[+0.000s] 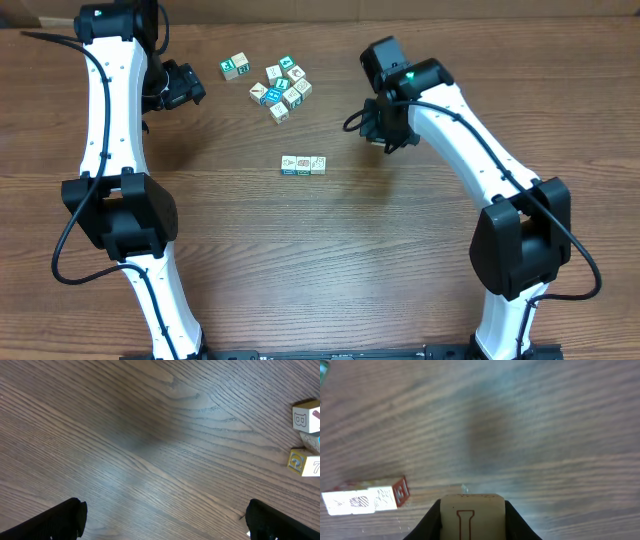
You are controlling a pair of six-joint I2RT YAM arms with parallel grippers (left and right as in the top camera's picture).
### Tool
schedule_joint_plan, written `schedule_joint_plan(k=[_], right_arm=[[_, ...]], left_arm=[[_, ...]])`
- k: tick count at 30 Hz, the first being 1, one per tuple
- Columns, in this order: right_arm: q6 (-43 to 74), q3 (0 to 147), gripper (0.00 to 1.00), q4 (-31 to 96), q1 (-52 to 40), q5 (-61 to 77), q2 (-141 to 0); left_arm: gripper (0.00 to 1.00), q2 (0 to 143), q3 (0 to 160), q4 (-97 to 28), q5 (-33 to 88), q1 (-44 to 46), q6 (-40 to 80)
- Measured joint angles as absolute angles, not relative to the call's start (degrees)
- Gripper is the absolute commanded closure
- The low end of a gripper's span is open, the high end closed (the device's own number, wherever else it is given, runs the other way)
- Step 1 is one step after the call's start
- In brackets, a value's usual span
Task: Form a horizontal line
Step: 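Grasp the white L block with the right gripper, then carry the L block down-left toward the right end of the row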
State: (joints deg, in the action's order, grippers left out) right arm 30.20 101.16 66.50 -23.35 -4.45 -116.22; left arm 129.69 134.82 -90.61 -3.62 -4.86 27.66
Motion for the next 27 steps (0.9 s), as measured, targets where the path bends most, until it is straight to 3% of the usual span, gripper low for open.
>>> schedule_joint_plan(k=[27], right_arm=[[32.86,97.06,0.76,63.86,-23.73,-3.11,-116.22]], left_arm=[[0.0,129.69,134.82,-90.61,-3.62,-4.86,27.66]])
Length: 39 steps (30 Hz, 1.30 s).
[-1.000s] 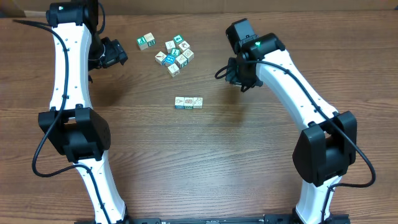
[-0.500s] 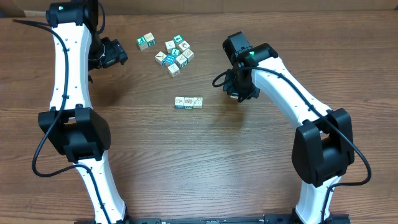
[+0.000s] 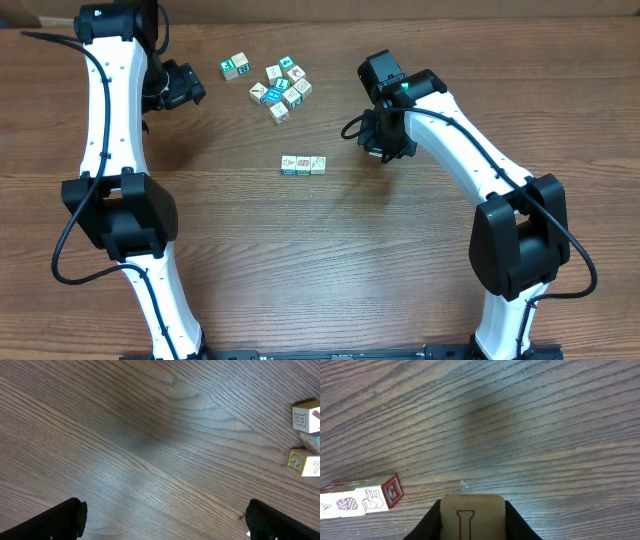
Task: Form a horizontal line
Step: 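Carry the L block down-left toward the right end of the row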
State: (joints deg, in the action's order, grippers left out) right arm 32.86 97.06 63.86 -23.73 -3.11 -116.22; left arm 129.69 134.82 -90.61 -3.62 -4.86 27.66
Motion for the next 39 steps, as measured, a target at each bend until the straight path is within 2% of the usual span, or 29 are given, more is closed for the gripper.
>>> schedule_joint_plan(k=[39], right_arm=[[32.99,97.06,0.75,67.9,-23.73,-1.63,-116.22]], left_arm=[[0.0,129.69,134.82,-90.61,-3.62,-4.86,27.66]])
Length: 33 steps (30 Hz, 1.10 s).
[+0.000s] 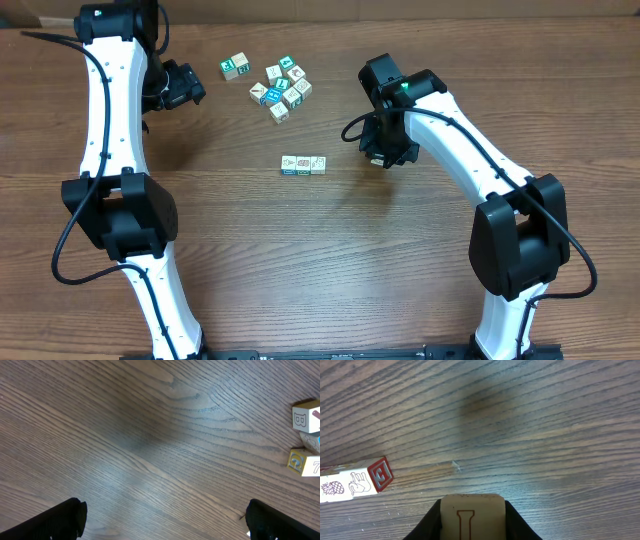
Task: Form a horizontal line
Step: 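Carry the L block down-left toward the right end of the row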
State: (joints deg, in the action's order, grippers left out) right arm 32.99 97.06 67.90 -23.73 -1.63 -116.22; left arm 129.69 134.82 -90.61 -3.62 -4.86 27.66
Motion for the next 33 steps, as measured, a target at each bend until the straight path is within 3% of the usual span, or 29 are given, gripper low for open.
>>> schedule_joint_plan(k=[19,33], right_arm=[[32.99,97.03,0.75,64.79,-23.73,-1.67,-116.22],[32.97,84.44,0.75,47.4,-24.62,-1.41,-116.22]], left_arm=[[0.0,129.69,134.82,-90.61,-3.62,-4.86,27.66],[0.01,129.69,134.82,-90.61,-3.62,-4.86,27.66]])
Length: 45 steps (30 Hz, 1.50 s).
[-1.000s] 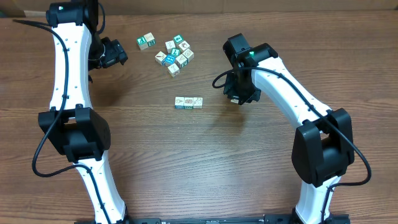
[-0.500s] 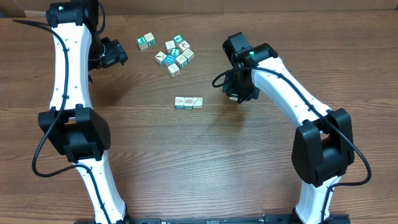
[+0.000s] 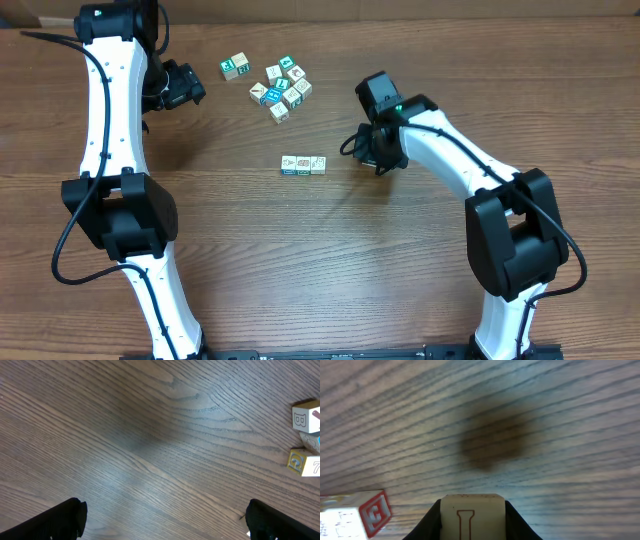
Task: Form a horizontal line
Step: 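Carry the L block down-left toward the right end of the row, then lower the L block beside the elephant block and open the right gripper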
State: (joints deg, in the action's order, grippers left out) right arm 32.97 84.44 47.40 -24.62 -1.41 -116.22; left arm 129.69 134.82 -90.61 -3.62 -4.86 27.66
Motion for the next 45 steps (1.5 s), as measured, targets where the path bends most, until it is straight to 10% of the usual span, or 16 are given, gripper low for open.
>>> schedule_joint_plan(k=[14,27,45], right_arm=[[32.84,79.85,0.44,41.58,-28.16,-1.93,-116.22],[33.04,79.85,0.73,42.02,-28.16,-2.15,-116.22],[33.01,79.85,0.74,36.49,-28.16,0.86,-116.22]], left_arm=[[0.0,129.69,134.82,-90.61,-3.62,-4.86,27.66],[0.0,129.69,134.82,-90.61,-3.62,-4.86,27.66],[0.0,129.69,134.82,-90.61,-3.62,-4.86,27.66]])
